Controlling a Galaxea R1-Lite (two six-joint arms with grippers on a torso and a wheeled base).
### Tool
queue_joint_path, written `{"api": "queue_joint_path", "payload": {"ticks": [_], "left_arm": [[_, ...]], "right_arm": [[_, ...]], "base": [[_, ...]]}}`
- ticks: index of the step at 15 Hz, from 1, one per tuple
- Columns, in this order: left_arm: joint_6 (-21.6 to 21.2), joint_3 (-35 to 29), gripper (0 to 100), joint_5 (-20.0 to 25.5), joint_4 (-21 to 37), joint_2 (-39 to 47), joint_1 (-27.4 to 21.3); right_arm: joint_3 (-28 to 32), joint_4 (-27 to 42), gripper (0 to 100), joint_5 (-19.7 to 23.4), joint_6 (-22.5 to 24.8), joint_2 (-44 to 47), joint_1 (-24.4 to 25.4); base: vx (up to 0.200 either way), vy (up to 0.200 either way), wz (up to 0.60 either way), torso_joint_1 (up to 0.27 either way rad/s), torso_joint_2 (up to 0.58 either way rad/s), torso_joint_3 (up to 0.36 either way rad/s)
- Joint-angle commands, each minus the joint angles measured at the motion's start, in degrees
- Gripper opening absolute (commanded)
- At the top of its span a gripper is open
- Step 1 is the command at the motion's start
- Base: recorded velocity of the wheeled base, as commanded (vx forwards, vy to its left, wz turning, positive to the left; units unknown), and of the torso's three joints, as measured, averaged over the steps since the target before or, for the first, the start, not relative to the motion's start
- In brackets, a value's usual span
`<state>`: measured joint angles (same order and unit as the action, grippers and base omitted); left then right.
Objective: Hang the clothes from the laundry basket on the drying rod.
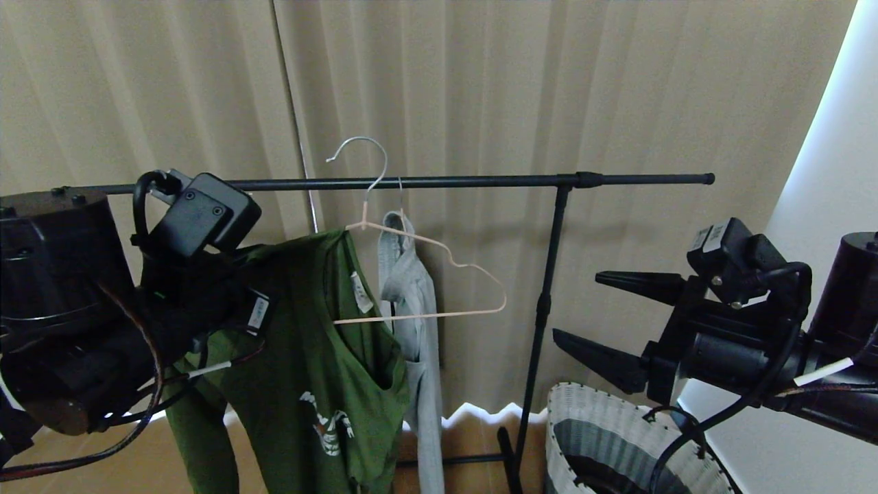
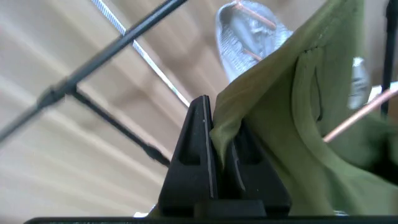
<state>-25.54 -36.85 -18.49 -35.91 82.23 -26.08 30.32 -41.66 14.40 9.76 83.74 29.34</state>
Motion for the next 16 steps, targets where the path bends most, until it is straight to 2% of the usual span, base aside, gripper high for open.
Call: {"api": "queue_joint_path", "payload": {"ticks": [1,4,5,6,9,12,16], "left_arm": [[2.07,-0.77,0,-0.84,-0.03,0.74,-0.20],[8.66,-3.31,0,-0.67,-0.12,0.74,-2.23],[11.56,-4.54,0,-0.49,-0.12,0.83,-3.63],[12.71,-5.42,0,-0.40,-0.12,0.83,-4.69],[13.67,-9.55,0,-0.05,-0.21,1.80,-6.27],[16.31,-12.45,0,-0.14,-0.21,3.47,-8.55],[17.01,-12.54,0,-0.23,-0.30,3.56,-10.49]], "right_arm": [[-1.58,-1.06,100,-0.16,-0.01,-0.07,0.80],[-3.51,-1.32,100,-0.07,-1.85,1.25,4.85],[-3.25,-1.85,100,-0.42,-3.96,2.31,7.31],[-2.90,-2.91,100,-1.30,-5.11,3.27,8.54],[-0.44,-8.71,100,-6.57,-5.46,9.08,11.35],[3.26,-10.11,100,-8.77,-7.30,12.50,13.02],[9.06,-10.20,100,-11.06,-8.89,17.42,13.02]], "base": [[0.000,0.000,0.00,0.000,0.00,0.000],[0.000,0.000,0.00,0.000,0.00,0.000],[0.000,0.000,0.00,0.000,0.00,0.000],[0.000,0.000,0.00,0.000,0.00,0.000],[0.000,0.000,0.00,0.000,0.00,0.000],[0.000,0.000,0.00,0.000,0.00,0.000],[0.000,0.000,0.00,0.000,0.00,0.000]]}}
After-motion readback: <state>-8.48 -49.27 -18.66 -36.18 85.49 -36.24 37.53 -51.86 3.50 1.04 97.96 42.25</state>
